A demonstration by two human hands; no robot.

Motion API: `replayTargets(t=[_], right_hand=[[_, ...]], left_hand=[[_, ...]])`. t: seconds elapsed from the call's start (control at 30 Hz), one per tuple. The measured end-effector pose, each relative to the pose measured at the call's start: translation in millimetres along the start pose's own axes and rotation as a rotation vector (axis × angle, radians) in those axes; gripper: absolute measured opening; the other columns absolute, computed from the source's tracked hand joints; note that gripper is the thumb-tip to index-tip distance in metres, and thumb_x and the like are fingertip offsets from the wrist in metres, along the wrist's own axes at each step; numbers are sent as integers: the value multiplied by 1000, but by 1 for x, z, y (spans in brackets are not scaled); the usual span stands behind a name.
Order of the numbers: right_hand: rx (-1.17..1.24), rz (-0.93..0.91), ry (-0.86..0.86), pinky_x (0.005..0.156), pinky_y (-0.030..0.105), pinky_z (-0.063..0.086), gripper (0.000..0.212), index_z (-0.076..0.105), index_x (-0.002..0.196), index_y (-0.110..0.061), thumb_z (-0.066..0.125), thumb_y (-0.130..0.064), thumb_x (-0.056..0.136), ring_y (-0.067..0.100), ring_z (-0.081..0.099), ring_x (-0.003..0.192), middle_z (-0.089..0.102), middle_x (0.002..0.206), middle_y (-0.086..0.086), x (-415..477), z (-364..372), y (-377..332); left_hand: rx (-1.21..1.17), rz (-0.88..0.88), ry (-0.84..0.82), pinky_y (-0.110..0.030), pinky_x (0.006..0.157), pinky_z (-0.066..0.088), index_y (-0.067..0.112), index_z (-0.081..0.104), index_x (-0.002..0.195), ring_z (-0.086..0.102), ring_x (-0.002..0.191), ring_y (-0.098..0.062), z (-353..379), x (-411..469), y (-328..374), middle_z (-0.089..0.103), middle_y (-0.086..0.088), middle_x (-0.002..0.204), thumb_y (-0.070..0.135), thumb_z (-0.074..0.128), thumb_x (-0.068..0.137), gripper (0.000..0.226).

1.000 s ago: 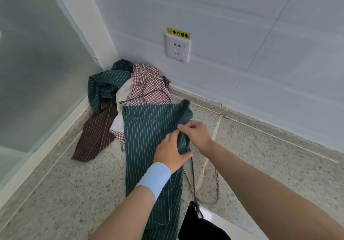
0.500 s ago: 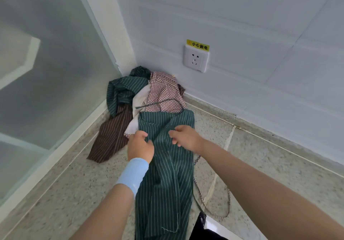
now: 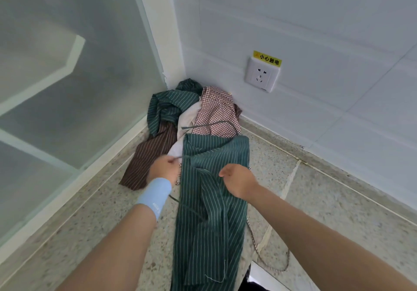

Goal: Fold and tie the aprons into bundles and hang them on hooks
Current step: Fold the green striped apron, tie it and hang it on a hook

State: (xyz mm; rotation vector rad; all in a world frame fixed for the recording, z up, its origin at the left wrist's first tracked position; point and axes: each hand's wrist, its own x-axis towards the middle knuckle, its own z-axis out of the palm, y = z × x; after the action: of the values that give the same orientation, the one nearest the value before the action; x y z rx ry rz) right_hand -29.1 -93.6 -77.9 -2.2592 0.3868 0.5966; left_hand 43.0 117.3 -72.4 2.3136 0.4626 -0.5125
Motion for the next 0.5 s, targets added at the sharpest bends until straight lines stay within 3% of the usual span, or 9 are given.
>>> replayTargets(t=[0.07, 0.1, 0.17, 0.27, 0.33, 0.37, 0.43, 0.5], right_hand=[[-14, 18, -73, 42, 17, 37, 47, 60, 133, -21, 35, -2, 98, 6, 49, 52, 65, 125, 4, 1, 4, 6], [-9, 25, -84, 39, 19, 37, 51, 56, 138, -21, 35, 0, 98, 8, 49, 48, 66, 120, 7, 1, 7, 9], [9, 45, -73, 37, 21, 39, 55, 54, 141, -24, 35, 3, 97, 12, 49, 43, 66, 103, 8, -1, 14, 16], [-7, 22, -31, 51, 23, 48, 54, 54, 140, -25, 37, 2, 97, 15, 59, 57, 70, 105, 5, -10, 26, 25], [-58, -32, 54, 76, 20, 50, 51, 60, 135, -20, 42, 5, 93, 21, 67, 92, 64, 121, 1, -21, 36, 30], [-91, -57, 112, 88, 21, 47, 48, 64, 129, -18, 46, 4, 91, 23, 62, 107, 62, 123, 2, -26, 42, 34], [-121, -42, 215, 99, 27, 44, 37, 68, 118, -15, 54, 1, 87, 23, 54, 113, 59, 117, 3, -36, 53, 43], [-84, 19, 252, 95, 28, 46, 32, 68, 111, -13, 54, 2, 87, 22, 56, 107, 57, 112, 4, -48, 60, 50]], left_hand=[[319, 145, 279, -41, 88, 49, 26, 57, 127, 59, 106, -29, -17, 14, -3, 64, -5, 119, 24, 52, 95, 32], [411, 207, 322, -45, 99, 42, 26, 51, 135, 50, 120, -32, -20, 17, -4, 57, -7, 132, 19, 54, 93, 42], [468, 375, 313, -46, 103, 37, 27, 51, 136, 44, 125, -30, -14, 7, -2, 53, -6, 136, 13, 55, 91, 47], [465, 683, 191, -38, 102, 37, 32, 63, 119, 48, 116, -19, 22, -33, -5, 57, 8, 122, 12, 52, 93, 34], [416, 802, -3, -35, 99, 43, 30, 66, 111, 51, 110, -14, 51, -61, -13, 58, 11, 115, 14, 49, 96, 27], [406, 825, -128, -35, 95, 47, 27, 66, 108, 53, 107, -14, 65, -73, -17, 58, 10, 111, 17, 48, 97, 24], [486, 823, -324, -39, 89, 49, 21, 63, 104, 54, 105, -19, 85, -92, -28, 56, 5, 106, 23, 46, 97, 18], [681, 867, -375, -41, 96, 43, 24, 60, 115, 50, 111, -24, 96, -99, -45, 57, 1, 112, 33, 42, 97, 26]])
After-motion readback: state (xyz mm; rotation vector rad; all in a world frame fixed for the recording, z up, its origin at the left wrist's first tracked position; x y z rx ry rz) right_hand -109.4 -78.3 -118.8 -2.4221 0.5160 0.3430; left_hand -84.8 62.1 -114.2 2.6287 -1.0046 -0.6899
